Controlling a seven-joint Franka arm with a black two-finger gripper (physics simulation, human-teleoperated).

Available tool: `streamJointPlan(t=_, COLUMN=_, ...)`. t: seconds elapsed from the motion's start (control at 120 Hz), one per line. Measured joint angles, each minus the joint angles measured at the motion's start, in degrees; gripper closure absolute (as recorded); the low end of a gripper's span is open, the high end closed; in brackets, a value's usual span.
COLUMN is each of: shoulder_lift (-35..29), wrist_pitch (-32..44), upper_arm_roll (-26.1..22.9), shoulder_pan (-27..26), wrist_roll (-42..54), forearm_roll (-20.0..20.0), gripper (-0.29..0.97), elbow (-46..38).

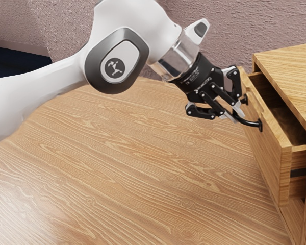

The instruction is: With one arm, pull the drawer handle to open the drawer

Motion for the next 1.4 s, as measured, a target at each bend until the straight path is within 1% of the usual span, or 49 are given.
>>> streamJointPlan(t=0.392, shoulder_lift=0.1, wrist_pitch=0.1, upper_arm_roll=-5.0, shoulder_pan=7.3, wrist_roll=0.0, forearm_roll=-0.1, gripper=0.68, elbow=-2.7)
streamJointPlan(t=0.633, shoulder_lift=0.0, wrist_pitch=0.0, upper_arm_roll=-7.2, shoulder_pan=9.9, wrist_roll=0.1, forearm_roll=-0.1, gripper=0.69, elbow=-4.0)
streamJointPlan(t=0.825, shoulder_lift=0.0, wrist_pitch=0.0, upper_arm_roll=-10.5, shoulder_pan=13.7, wrist_roll=0.0, forearm_roll=0.0, gripper=0.69, elbow=-5.8)
streamJointPlan(t=0.95, shoulder_lift=0.0, wrist_pitch=0.0, upper_arm_roll=-12.4, shoulder_pan=15.3, wrist_roll=0.0, forearm_roll=0.1, gripper=0.7, elbow=-6.7)
streamJointPlan(t=1.058, shoulder_lift=0.0, wrist_pitch=0.1, upper_arm_roll=-13.1, shoulder_pan=15.9, wrist_roll=0.0, forearm_roll=0.0, gripper=0.69, elbow=-7.4)
streamJointPlan(t=1.275, shoulder_lift=-0.1, wrist_pitch=0.1, upper_arm_roll=-15.7, shoulder_pan=20.2, wrist_roll=0.1, forearm_roll=-0.1, gripper=0.69, elbow=-8.5)
streamJointPlan(t=1.4, shoulder_lift=-0.1, wrist_pitch=0.1, upper_arm_roll=-16.8, shoulder_pan=21.7, wrist_roll=0.1, forearm_roll=-0.1, gripper=0.69, elbow=-9.3)
